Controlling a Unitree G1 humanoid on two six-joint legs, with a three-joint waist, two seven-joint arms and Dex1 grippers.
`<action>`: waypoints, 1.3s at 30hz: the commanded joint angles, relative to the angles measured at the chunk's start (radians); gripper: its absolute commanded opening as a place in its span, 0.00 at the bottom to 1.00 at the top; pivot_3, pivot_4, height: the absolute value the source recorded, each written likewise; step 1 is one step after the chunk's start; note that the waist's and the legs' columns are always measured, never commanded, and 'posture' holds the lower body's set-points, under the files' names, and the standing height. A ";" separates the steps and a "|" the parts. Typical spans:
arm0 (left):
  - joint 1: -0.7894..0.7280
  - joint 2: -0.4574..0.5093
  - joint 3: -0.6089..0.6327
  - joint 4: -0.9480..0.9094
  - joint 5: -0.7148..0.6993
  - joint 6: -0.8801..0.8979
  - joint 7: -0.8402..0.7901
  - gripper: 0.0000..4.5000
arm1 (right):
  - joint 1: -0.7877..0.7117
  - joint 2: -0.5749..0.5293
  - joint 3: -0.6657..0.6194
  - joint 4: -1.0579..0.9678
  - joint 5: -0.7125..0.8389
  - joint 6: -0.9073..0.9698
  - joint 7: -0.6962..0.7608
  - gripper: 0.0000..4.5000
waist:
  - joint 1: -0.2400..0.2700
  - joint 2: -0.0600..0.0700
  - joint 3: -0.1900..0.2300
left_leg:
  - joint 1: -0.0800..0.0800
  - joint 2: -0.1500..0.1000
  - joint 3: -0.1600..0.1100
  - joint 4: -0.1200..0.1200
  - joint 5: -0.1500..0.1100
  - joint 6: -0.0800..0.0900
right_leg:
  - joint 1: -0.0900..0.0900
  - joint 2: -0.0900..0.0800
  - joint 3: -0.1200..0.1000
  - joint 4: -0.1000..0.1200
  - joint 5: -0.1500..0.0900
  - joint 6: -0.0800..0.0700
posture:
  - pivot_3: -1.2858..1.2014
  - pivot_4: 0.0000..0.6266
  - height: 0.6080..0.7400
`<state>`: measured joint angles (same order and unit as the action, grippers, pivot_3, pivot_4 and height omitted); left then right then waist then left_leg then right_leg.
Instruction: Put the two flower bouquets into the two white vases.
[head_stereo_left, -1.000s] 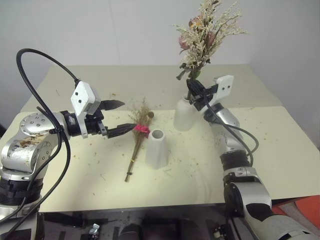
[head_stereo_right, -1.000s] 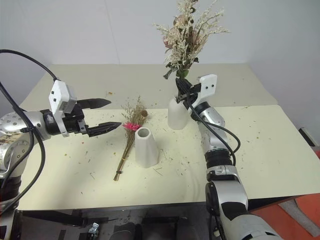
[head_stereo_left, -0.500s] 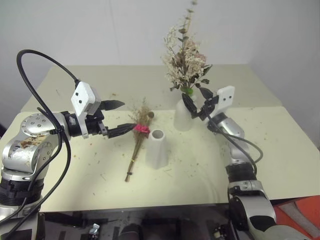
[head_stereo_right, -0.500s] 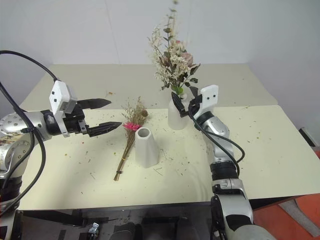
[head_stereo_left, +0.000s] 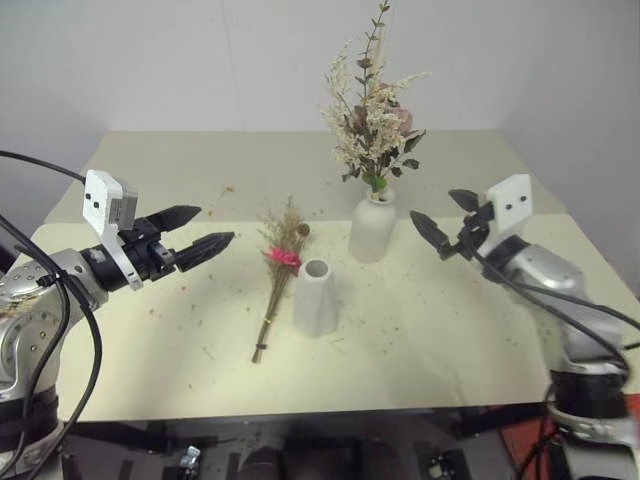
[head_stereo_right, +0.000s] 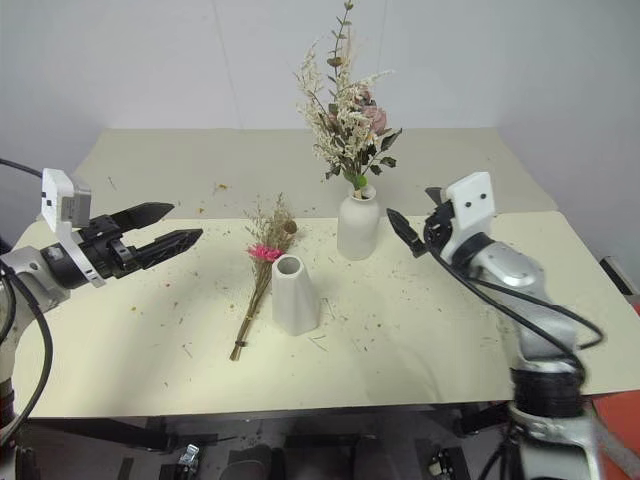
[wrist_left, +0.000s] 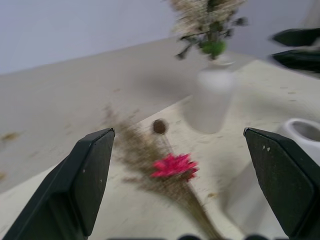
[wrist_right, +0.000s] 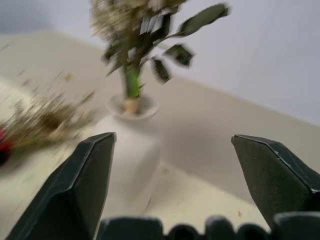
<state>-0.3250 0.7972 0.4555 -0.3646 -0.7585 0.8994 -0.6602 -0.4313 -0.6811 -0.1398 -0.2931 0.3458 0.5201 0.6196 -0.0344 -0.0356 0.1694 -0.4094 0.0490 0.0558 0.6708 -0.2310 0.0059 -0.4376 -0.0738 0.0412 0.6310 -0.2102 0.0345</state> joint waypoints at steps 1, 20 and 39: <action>-0.001 0.015 0.058 -0.005 -0.073 0.145 0.095 1.00 | 0.051 -0.147 -0.049 -0.166 0.073 0.077 0.132 0.98 | 0.003 0.000 0.000 | 0.000 0.000 0.000 0.000 0.000 0.000 | 0.000 0.000 0.000 0.000 0.000 0.000 | 0.52 0.24 1.00; -0.565 -0.031 -0.609 0.559 0.039 0.539 -0.061 1.00 | 0.256 -0.309 -0.174 -0.440 0.205 0.272 0.121 0.98 | 0.027 -0.002 0.000 | 0.007 -0.002 -0.003 0.000 0.000 0.000 | 0.011 0.000 -0.003 -0.005 -0.001 0.000 | 0.52 0.24 1.00; -0.806 -0.160 -0.887 0.813 0.254 0.532 -0.210 1.00 | 0.253 -0.282 -0.137 -0.438 0.193 0.281 -0.002 0.98 | 0.022 -0.003 0.000 | 0.003 -0.003 -0.005 0.001 0.000 0.000 | 0.008 0.000 -0.002 -0.004 -0.001 0.001 | 0.52 0.24 1.00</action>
<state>-1.1057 0.6418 -0.4195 0.4491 -0.5223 1.4401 -0.8565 -0.1600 -0.9636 -0.2745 -0.7218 0.5524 0.8120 0.6281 -0.0125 -0.0381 0.1699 -0.4063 0.0462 0.0513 0.6718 -0.2312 0.0061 -0.4299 -0.0742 0.0388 0.6267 -0.2114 0.0352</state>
